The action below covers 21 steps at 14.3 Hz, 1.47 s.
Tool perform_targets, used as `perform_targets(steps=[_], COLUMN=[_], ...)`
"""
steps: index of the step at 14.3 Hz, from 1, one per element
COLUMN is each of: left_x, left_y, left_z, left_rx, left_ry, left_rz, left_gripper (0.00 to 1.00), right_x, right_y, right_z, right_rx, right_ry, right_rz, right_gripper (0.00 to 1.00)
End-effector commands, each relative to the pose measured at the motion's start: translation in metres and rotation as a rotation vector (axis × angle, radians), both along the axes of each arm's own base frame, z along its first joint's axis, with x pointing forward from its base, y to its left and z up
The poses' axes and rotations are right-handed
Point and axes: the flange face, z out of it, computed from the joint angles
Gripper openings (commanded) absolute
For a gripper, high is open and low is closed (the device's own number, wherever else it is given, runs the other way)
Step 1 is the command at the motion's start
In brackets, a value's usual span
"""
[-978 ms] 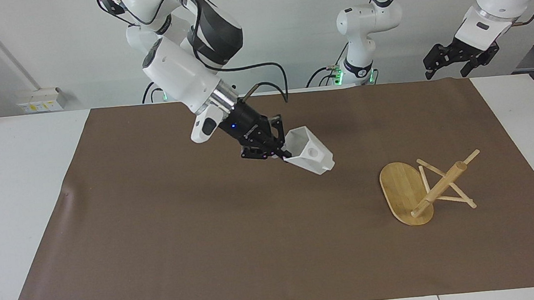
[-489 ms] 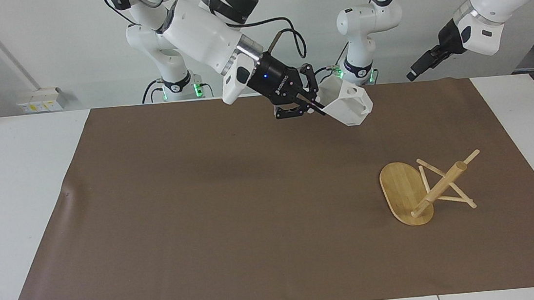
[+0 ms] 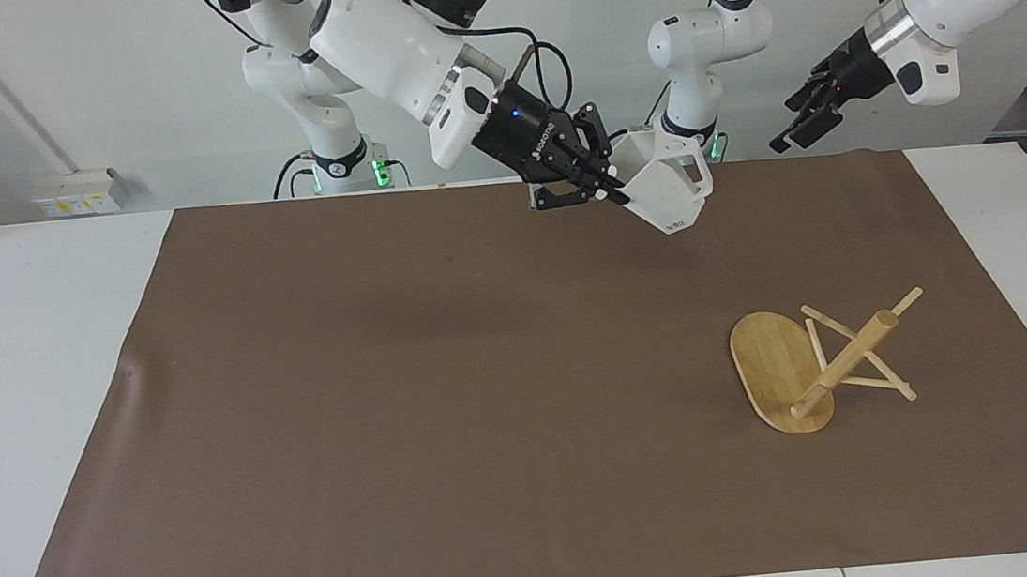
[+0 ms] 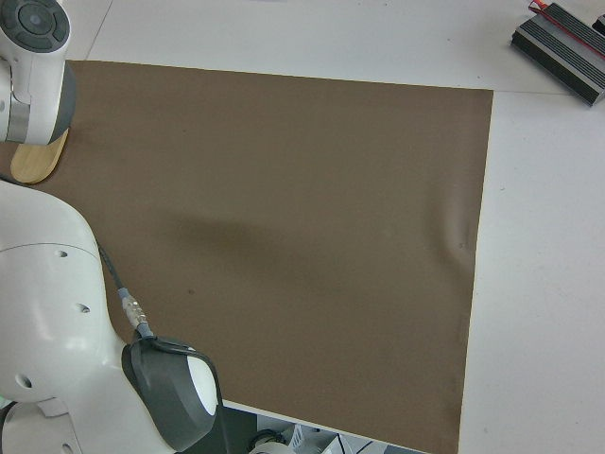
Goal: Hang cup on rack
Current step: 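Lift the white cup with the right gripper toward the wooden rack, then reach the left gripper toward the cup held by the right gripper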
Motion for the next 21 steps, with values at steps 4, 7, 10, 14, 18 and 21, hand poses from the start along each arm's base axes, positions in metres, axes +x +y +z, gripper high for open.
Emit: perform_targets(steps=[4, 7, 10, 14, 18, 21], left_x=[0.011, 0.03, 0.04, 0.047, 0.049, 0.047], left_y=[0.035, 0.041, 0.041, 0.025, -0.01, -0.026], left_z=[0.0, -0.017, -0.02, -0.021, -0.023, -0.032], left_rx=[-0.257, -0.349, -0.436, -0.553, -0.604, -0.59], left_ry=[0.037, 0.036, 0.038, 0.081, 0.11, 0.11], left_rz=[0.338, 0.496, 0.609, 0.624, 0.634, 0.65], left_gripper=[1.0, 1.0, 1.0, 1.0, 1.0, 1.0], right_x=[-0.018, -0.025, -0.03, -0.034, -0.037, -0.036], right_y=[0.014, 0.019, 0.025, 0.03, 0.034, 0.034], right_z=[0.003, 0.003, 0.003, -0.002, -0.003, -0.003], right_rx=[0.039, 0.07, 0.07, 0.067, 0.067, 0.072], right_ry=[0.021, 0.053, 0.055, 0.06, 0.062, 0.058], right_rz=[0.034, 0.036, 0.045, 0.049, 0.058, 0.047], right_gripper=[0.0, 0.0, 0.0, 0.0, 0.0, 0.0])
